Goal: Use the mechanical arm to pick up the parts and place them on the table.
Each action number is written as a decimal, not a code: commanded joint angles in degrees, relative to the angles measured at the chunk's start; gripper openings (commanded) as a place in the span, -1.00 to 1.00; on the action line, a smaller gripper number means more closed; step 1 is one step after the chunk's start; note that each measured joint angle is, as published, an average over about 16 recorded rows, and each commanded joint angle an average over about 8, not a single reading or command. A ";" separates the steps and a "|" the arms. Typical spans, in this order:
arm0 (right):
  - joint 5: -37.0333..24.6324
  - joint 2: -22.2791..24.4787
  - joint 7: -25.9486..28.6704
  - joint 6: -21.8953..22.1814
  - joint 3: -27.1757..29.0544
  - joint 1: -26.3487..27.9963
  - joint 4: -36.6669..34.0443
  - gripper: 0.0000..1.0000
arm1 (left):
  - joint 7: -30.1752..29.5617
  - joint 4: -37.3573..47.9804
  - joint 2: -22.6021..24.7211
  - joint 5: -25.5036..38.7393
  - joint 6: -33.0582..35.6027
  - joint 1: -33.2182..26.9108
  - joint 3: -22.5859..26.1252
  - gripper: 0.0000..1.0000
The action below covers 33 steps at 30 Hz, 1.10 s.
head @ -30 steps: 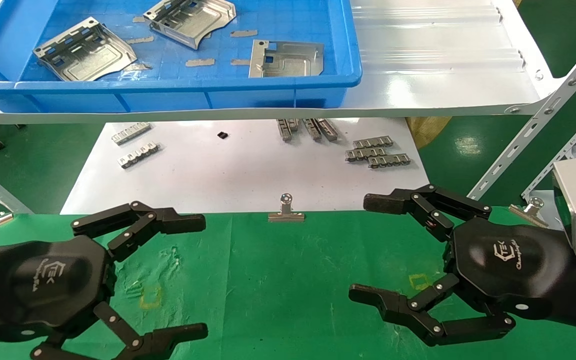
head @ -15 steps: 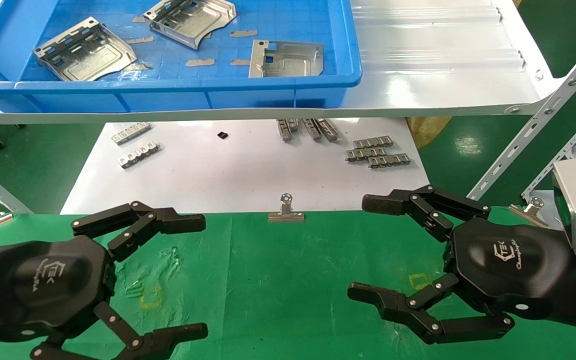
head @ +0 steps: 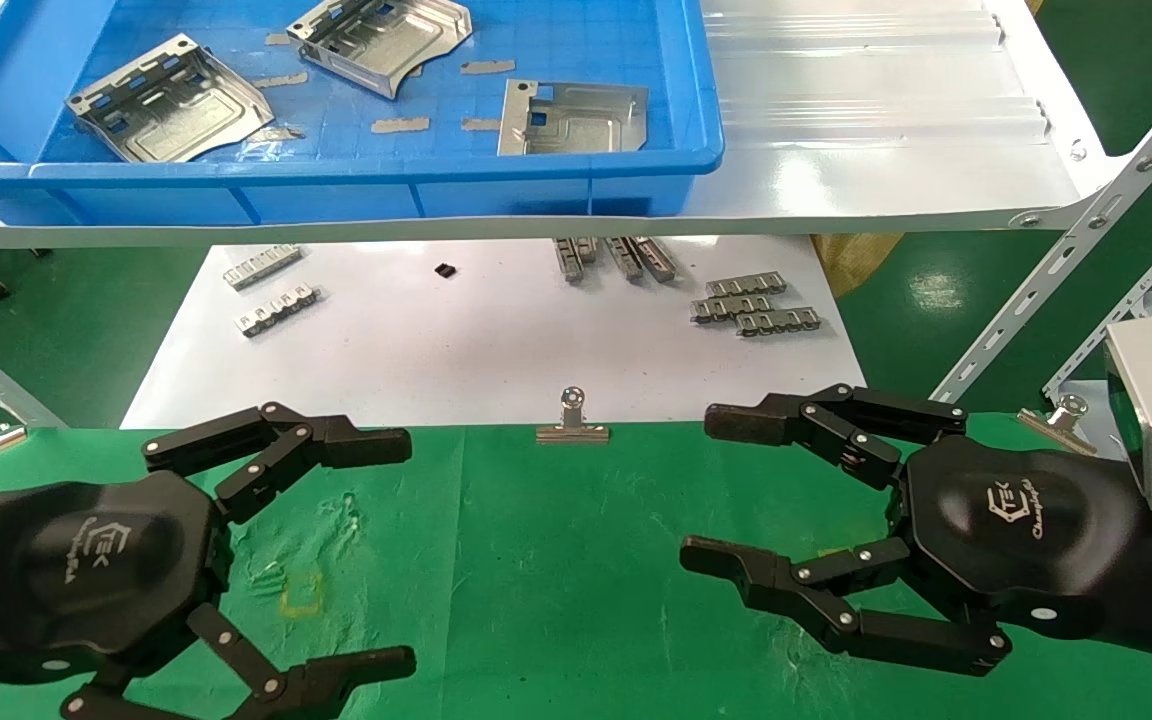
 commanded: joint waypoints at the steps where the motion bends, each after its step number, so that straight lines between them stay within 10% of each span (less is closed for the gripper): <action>1: 0.00 0.00 0.00 0.00 0.00 0.00 0.00 -1.00 | 0.00 0.00 0.00 0.00 0.00 0.00 0.00 1.00; 15: 0.00 0.00 0.00 0.00 0.00 0.00 0.00 -1.00 | -0.36 -0.90 0.50 0.46 -0.34 -3.51 -0.25 1.00; 23: 0.00 0.00 0.00 0.00 0.00 0.00 0.00 -1.00 | -3.18 7.34 7.37 9.65 -2.50 -23.09 3.51 1.00; 33: 0.00 0.00 0.00 0.00 0.00 0.00 0.00 -1.00 | 2.78 42.49 24.55 29.43 -17.10 -46.53 11.52 1.00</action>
